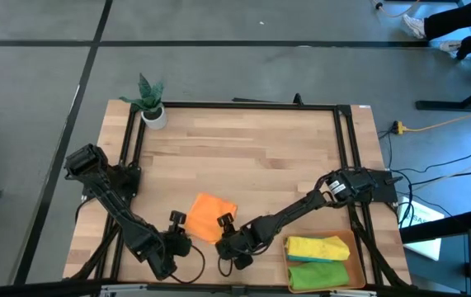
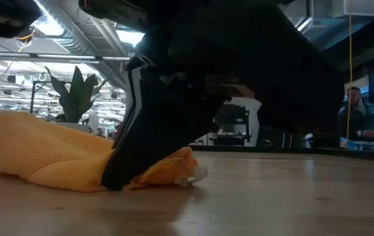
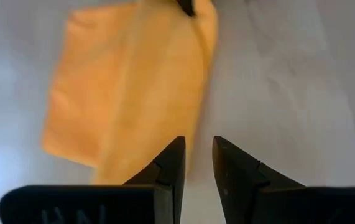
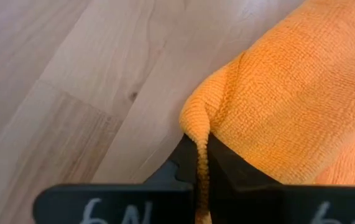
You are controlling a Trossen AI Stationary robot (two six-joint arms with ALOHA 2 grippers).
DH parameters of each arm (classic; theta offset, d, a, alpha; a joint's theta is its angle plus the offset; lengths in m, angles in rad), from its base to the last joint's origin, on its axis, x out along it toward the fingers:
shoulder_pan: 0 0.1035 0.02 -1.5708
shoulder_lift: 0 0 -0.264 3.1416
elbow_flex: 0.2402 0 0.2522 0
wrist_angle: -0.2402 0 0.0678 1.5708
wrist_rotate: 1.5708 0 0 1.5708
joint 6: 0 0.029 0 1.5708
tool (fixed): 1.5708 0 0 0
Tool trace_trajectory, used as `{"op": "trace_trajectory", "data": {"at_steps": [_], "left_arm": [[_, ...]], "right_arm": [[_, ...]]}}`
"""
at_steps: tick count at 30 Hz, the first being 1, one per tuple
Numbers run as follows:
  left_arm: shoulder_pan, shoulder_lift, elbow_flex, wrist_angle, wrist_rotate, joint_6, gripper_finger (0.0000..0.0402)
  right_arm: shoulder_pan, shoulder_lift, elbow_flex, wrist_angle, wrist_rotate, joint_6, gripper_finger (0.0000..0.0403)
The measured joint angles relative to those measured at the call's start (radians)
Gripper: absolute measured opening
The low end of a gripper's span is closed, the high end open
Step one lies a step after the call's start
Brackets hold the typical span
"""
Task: Roll microfiber towels into tight, uniform cylinder then place into a basket
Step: Roll the orange microfiber towel
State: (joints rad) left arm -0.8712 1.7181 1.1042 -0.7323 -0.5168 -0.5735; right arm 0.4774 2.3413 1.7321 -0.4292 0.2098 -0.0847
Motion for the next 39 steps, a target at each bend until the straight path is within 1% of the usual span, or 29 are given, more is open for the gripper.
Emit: {"op": "trace_trajectory", "data": {"at_steps": [2,7,14,20,25,29,33,36,39], "left_arm": [[0.000,0.000,0.000,-0.001,-0.032,0.027,0.0071],[0.010,0.000,0.000,-0.023,-0.035,0.030,0.0071],[-0.014,0.000,0.000,-0.010,0.004,0.004,0.0071],[-0.062,0.045,0.000,0.005,0.004,-0.042,0.0071],[-0.064,0.132,0.000,0.007,0.000,-0.011,0.0071],[-0.056,0.174,0.000,0.000,-0.015,0.006,0.0071],[-0.052,0.179,0.000,-0.030,-0.025,0.007,0.0071],[-0.052,0.179,0.000,-0.061,-0.074,0.004,0.0071],[-0.052,0.179,0.000,-0.067,-0.098,0.008,0.0071]], "right_arm": [[-0.001,0.002,0.016,-0.013,-0.024,-0.002,0.0012],[0.000,0.006,0.048,-0.031,-0.108,0.015,0.0012],[-0.019,0.006,0.051,-0.039,-0.183,0.054,0.0012],[-0.025,0.005,0.052,-0.041,-0.186,0.053,0.0012],[-0.031,0.005,0.052,-0.039,-0.190,0.054,0.0012],[-0.033,0.005,0.052,-0.037,-0.190,0.056,0.0012],[-0.033,0.004,0.052,-0.035,-0.190,0.069,0.0012],[-0.035,0.004,0.052,-0.035,-0.190,0.082,0.0013],[-0.036,0.004,0.052,-0.036,-0.190,0.083,0.0012]]}}
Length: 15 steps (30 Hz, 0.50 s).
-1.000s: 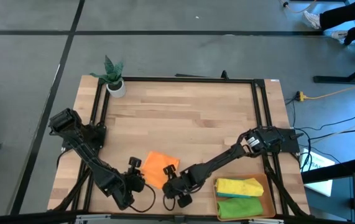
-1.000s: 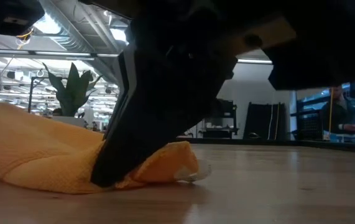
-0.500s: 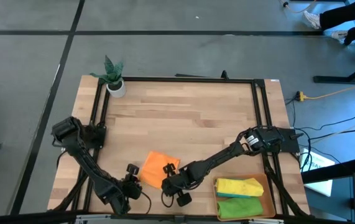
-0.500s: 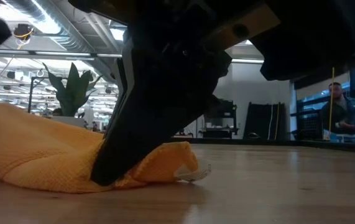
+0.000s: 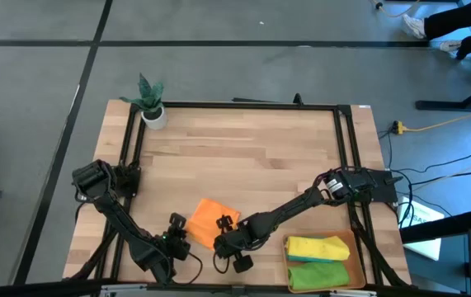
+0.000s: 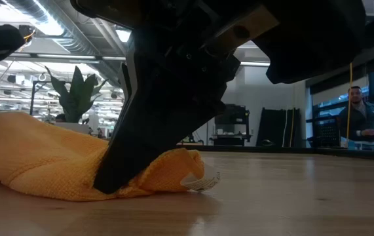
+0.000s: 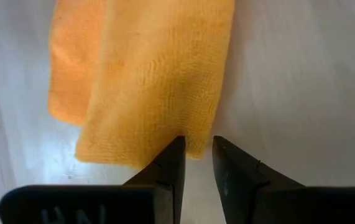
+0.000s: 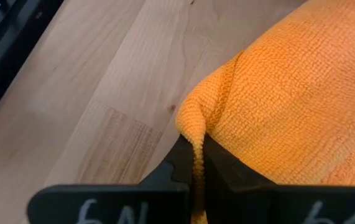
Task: Roll microfiber towels into tight, uniform cylinder then place into a basket
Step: Roll the orange microfiber towel
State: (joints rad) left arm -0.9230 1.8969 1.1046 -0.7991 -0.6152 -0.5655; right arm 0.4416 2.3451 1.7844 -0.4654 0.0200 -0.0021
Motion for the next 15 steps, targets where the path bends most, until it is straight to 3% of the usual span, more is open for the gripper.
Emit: {"op": "trace_trajectory", "data": {"at_steps": [15], "left_arm": [[0.027,0.002,0.000,0.007,-0.009,-0.050,0.0071]], "right_arm": [[-0.024,-0.003,0.000,0.006,-0.075,0.021,0.0012]]}}
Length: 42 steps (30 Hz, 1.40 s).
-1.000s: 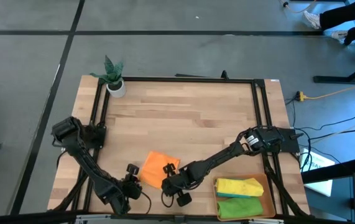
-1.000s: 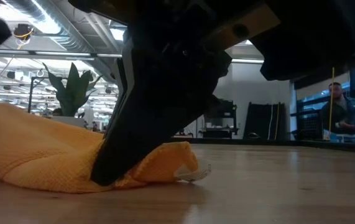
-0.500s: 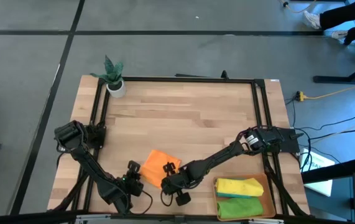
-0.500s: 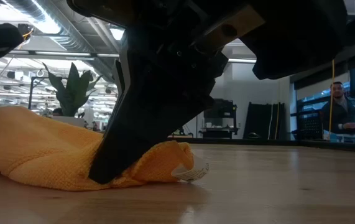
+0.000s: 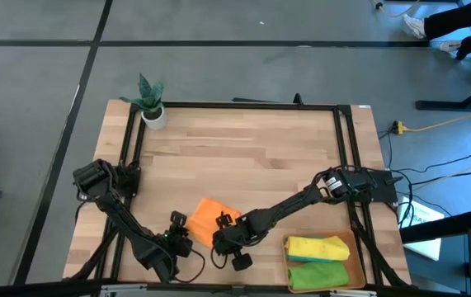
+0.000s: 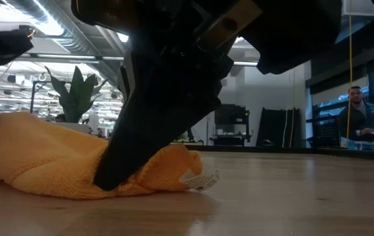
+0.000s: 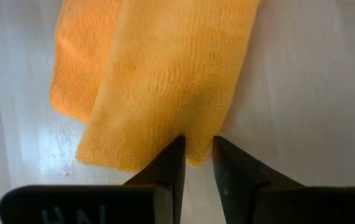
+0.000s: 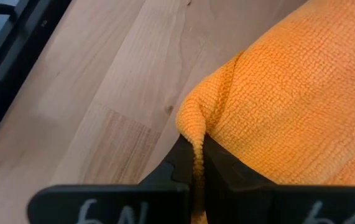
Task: Roll microfiber towels into tight, uniform cylinder then place into a basket
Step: Roll the orange microfiber towel
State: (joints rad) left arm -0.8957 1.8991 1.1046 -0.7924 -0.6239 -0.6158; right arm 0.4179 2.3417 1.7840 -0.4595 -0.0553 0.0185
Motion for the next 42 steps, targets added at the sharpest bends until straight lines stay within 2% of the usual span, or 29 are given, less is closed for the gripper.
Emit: {"op": "trace_trajectory", "data": {"at_steps": [8,12,17,19,23,27,33,36,42], "left_arm": [[0.024,0.066,0.006,0.000,-0.010,-0.001,0.0071],[0.027,0.071,0.007,0.000,0.024,0.042,0.0067],[0.028,0.072,0.006,0.007,0.058,0.042,0.0011],[0.032,0.064,0.010,0.001,0.083,0.039,0.0006],[0.038,0.025,0.039,-0.037,0.167,0.034,0.0002],[0.054,-0.034,0.068,-0.022,0.362,0.042,0.0000],[0.087,-0.074,0.076,-0.012,0.537,0.057,0.0000],[0.093,-0.080,0.077,-0.004,0.542,0.052,0.0000],[0.082,-0.080,0.077,0.012,0.440,0.052,0.0000]], "right_arm": [[0.001,0.000,0.000,0.002,-0.001,-0.001,0.0012],[0.001,0.000,0.000,0.002,-0.001,-0.001,0.0012],[0.001,0.000,0.000,0.002,0.000,-0.001,0.0013],[0.001,0.000,0.000,0.002,0.000,0.003,0.0013],[0.002,-0.002,0.000,-0.005,-0.001,0.029,0.0013],[0.002,-0.002,0.001,-0.007,-0.056,0.052,0.0013],[0.007,-0.002,0.023,-0.045,-0.145,0.085,0.0014],[0.010,-0.002,0.069,-0.085,-0.155,0.086,0.0014],[0.022,-0.002,0.121,-0.166,-0.147,0.055,0.0014]]}}
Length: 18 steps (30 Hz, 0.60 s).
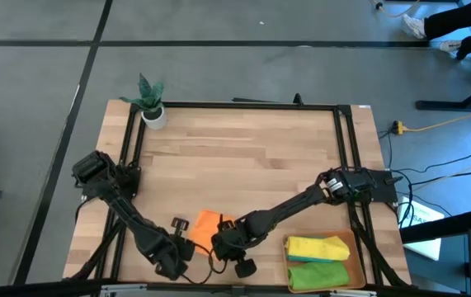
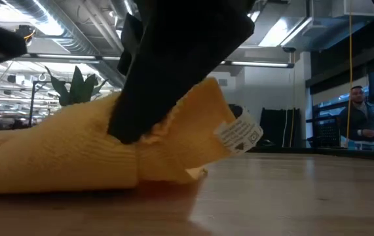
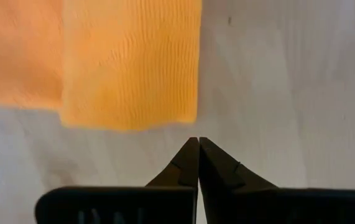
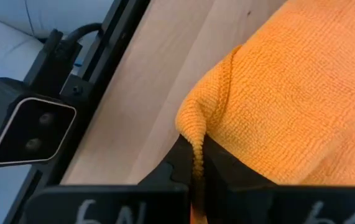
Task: Roll microfiber towels into tight, uniform cylinder then place into a basket
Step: Roll the orange microfiber towel
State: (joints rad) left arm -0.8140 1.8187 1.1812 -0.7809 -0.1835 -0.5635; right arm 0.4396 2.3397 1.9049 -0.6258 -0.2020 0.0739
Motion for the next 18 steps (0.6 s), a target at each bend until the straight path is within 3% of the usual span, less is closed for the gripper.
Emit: {"op": "trace_trajectory", "data": {"at_steps": [9,18], "left_arm": [[-0.019,-0.002,0.001,0.137,-0.079,0.045,0.0011],[-0.018,-0.002,0.002,0.148,-0.087,0.043,0.0064]], "right_arm": [[0.000,0.000,0.000,0.001,0.051,0.001,0.0014],[0.000,0.000,0.000,0.002,0.051,0.007,0.0014]]}}
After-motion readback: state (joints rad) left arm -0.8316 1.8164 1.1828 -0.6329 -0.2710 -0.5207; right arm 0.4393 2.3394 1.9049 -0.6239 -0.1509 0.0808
